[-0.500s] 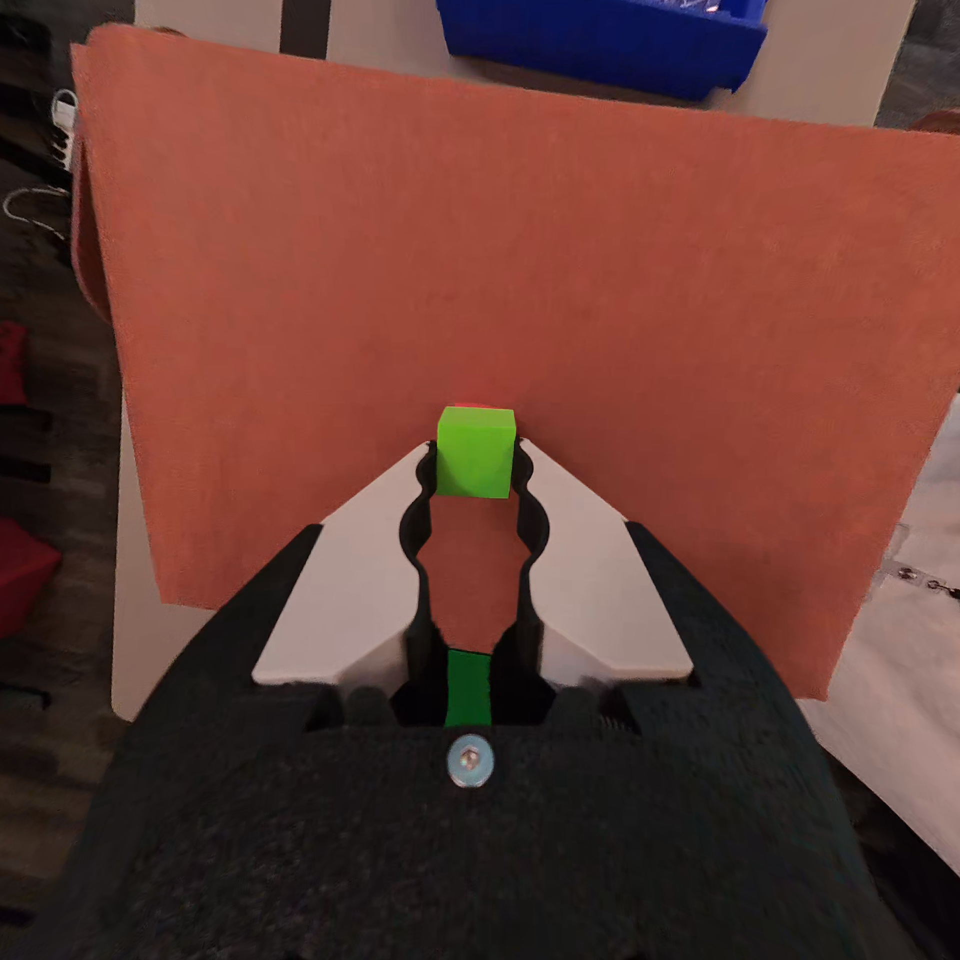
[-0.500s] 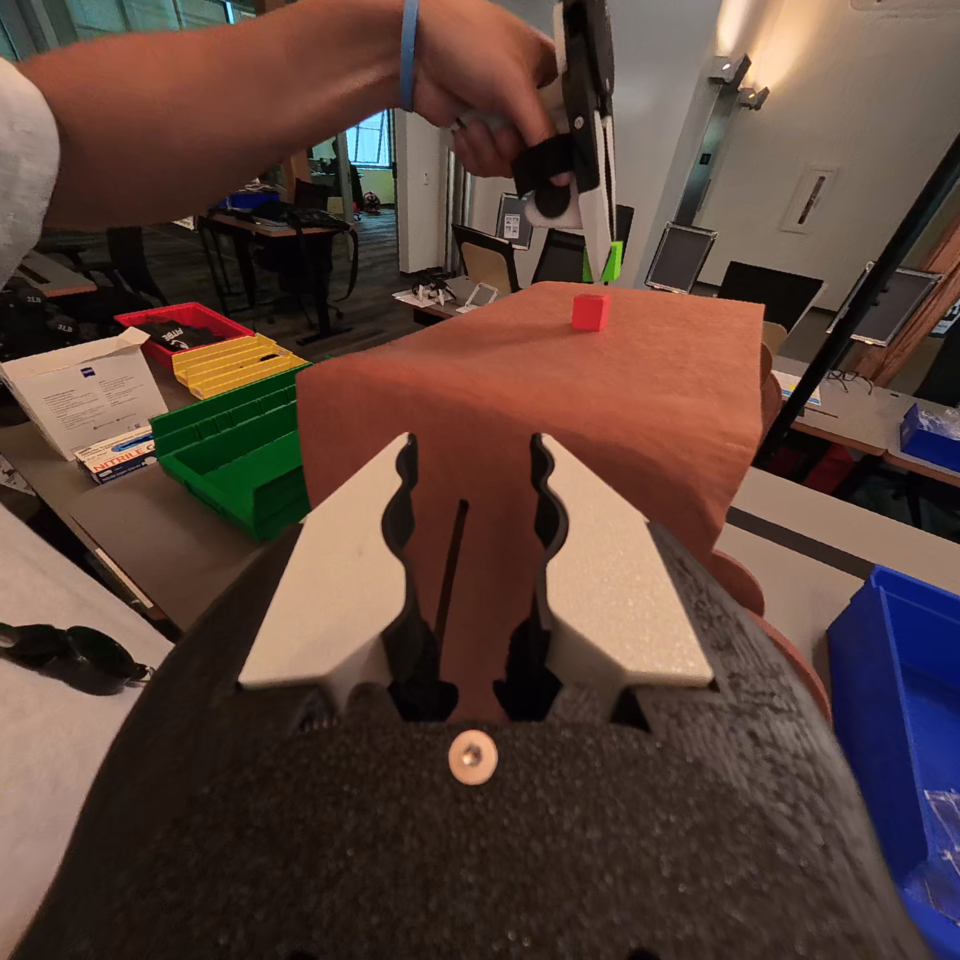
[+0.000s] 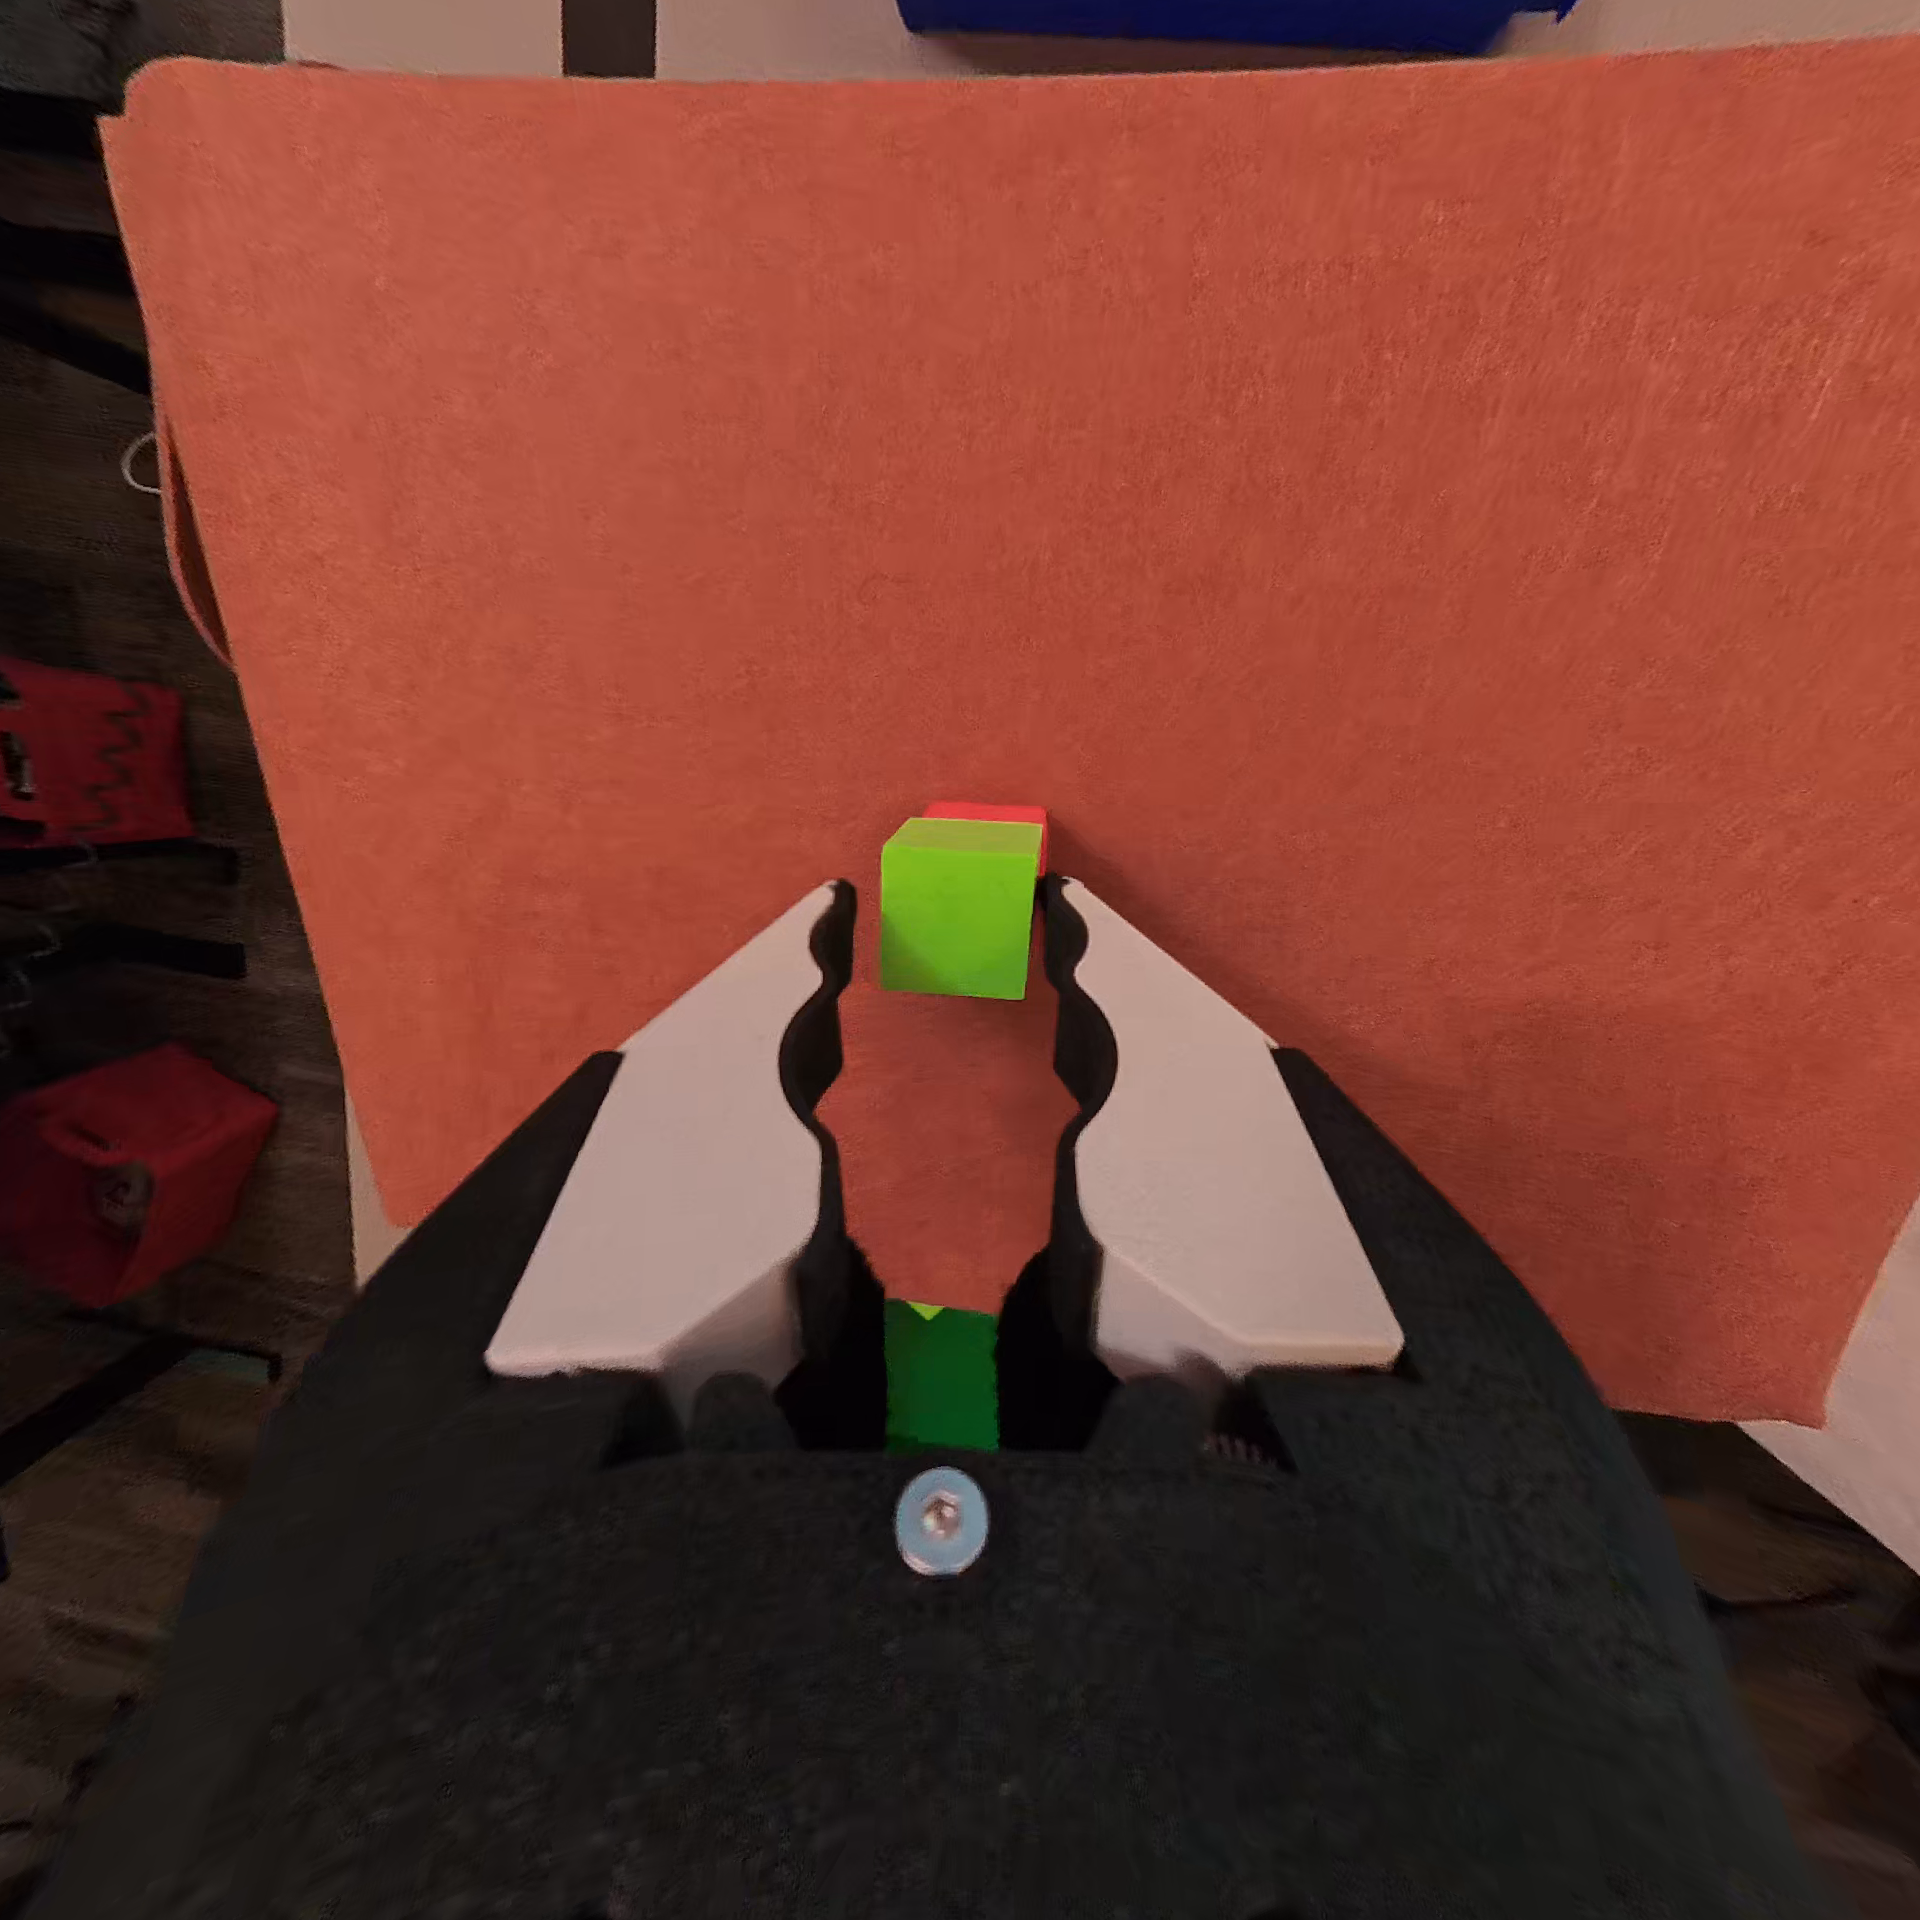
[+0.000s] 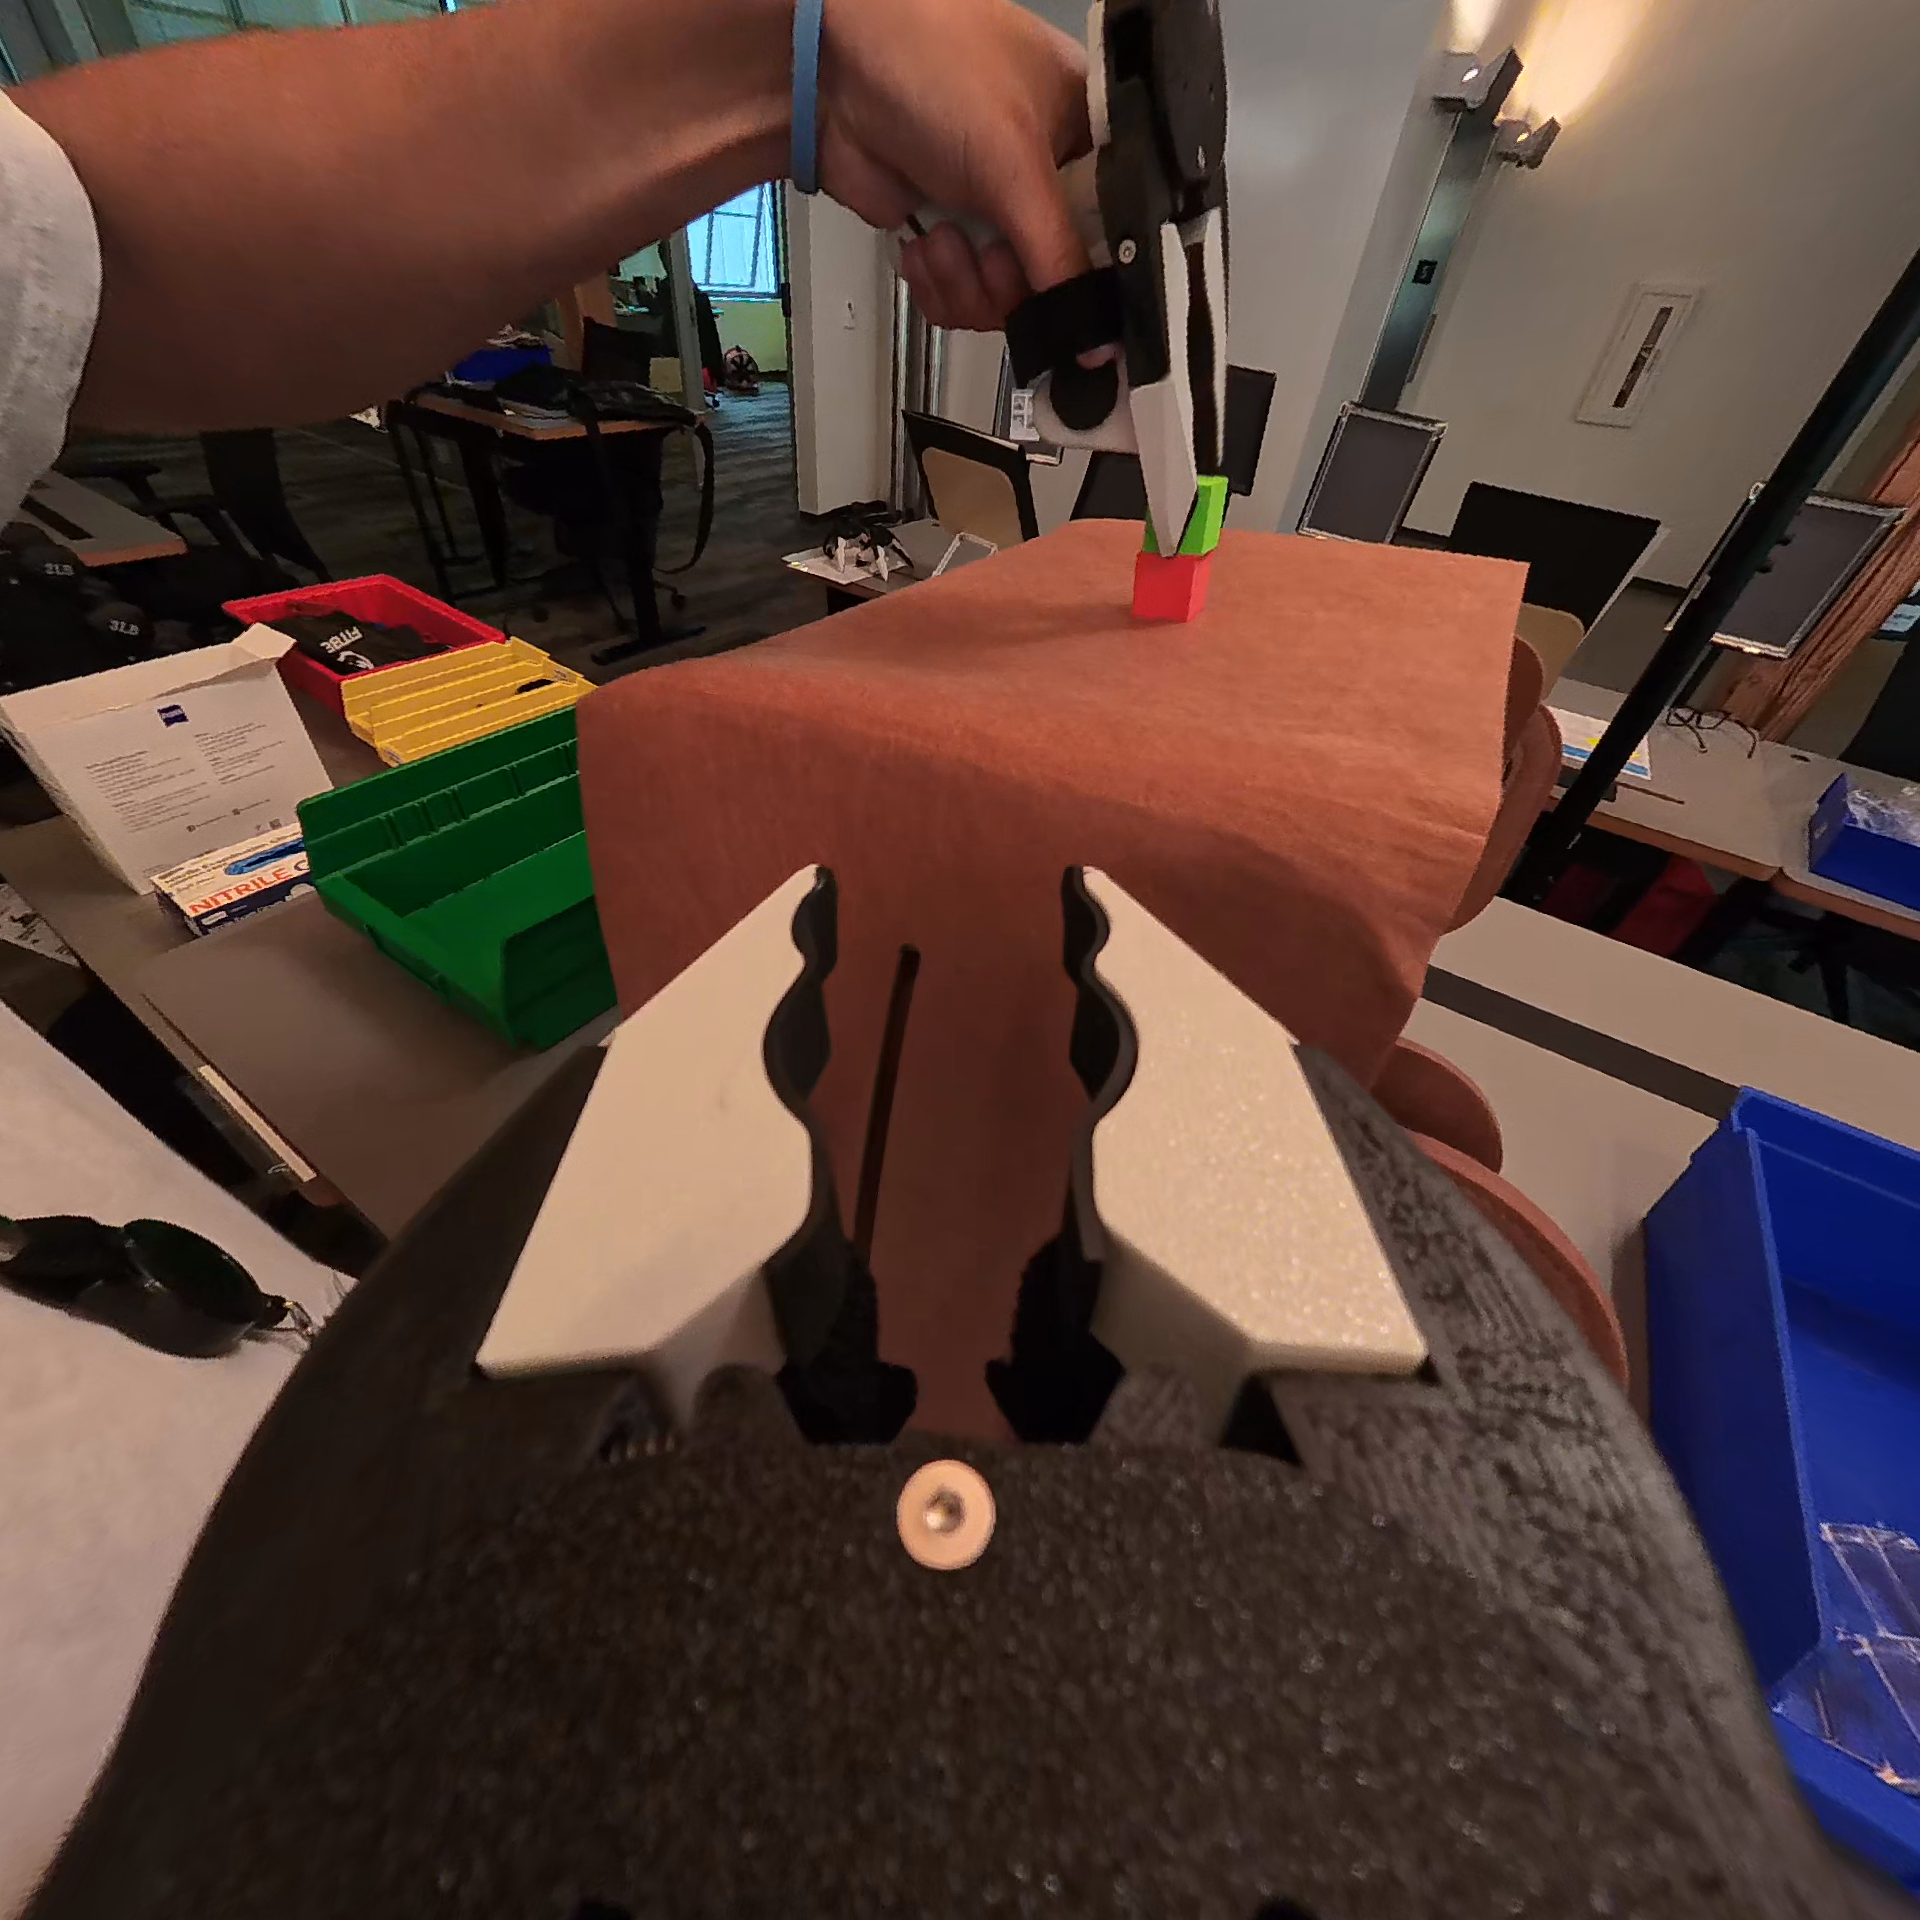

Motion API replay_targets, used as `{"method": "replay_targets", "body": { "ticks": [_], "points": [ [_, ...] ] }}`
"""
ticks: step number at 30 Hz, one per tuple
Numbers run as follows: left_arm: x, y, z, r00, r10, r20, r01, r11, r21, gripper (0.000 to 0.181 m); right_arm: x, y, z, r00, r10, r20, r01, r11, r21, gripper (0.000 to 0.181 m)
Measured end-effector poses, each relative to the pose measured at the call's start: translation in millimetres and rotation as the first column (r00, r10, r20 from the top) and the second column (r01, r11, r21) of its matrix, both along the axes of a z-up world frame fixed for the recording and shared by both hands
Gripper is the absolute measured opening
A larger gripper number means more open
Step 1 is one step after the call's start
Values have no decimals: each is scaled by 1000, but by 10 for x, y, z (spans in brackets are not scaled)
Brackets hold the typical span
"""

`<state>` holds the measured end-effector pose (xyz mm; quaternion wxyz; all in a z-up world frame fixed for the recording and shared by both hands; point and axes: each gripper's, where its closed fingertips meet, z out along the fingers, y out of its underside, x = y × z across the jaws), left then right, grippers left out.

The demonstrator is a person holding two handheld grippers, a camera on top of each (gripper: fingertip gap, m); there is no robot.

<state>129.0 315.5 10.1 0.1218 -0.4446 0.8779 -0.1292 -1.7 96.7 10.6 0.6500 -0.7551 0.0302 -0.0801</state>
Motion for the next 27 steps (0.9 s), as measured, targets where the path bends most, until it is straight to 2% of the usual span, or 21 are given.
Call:
{"method": "replay_targets", "body": {
  "ticks": [4,8,11,13,15,17,20,21,22,23,24,25,27],
  "points": [
    [-54,8,132,999,-8,40,7,1000,4,48,-9,15,-24,1000,12,-7,-12,1000,-8,43],
    [-234,140,433,992,27,122,-21,998,-51,50,-25,56,-14,1000,30,-7,-30,1000,-6,43],
    [-537,466,528,982,86,169,-72,994,-83,50,-41,98,37,999,46,-9,-46,999,15,43],
    [-798,790,416,967,168,194,-146,982,-119,49,-56,126,64,998,57,-7,-57,998,27,44],
    [-1102,1217,63,937,300,177,-279,951,-136,49,-62,153,76,998,62,-3,-62,998,33,44],
    [-1456,1588,-478,907,408,106,-392,909,-144,49,-68,187,69,998,69,-8,-69,997,33,43],
    [-1875,1945,-1333,884,466,30,-460,880,-117,49,-97,244,43,996,88,-16,-88,996,19,43],
    [-2001,2054,-1611,856,517,-23,-516,851,-99,49,-113,265,34,995,96,-14,-96,995,11,43],
    [-2133,2165,-1873,798,595,-97,-602,796,-68,50,-129,283,25,995,102,-8,-102,995,1,43],
    [-2220,2225,-2077,733,661,-163,-676,734,-62,50,-141,298,18,994,105,2,-105,994,-9,43],
    [-2215,2200,-2205,701,685,-199,-711,694,-116,50,-151,311,13,994,106,11,-105,994,-18,43],
    [-2181,2199,-2297,680,706,-198,-733,661,-161,50,-158,322,10,994,106,16,-106,994,-23,43],
    [-2171,2253,-2493,644,739,-199,-765,625,-156,49,-178,340,5,994,110,12,-109,994,-27,43]
  ]
}}
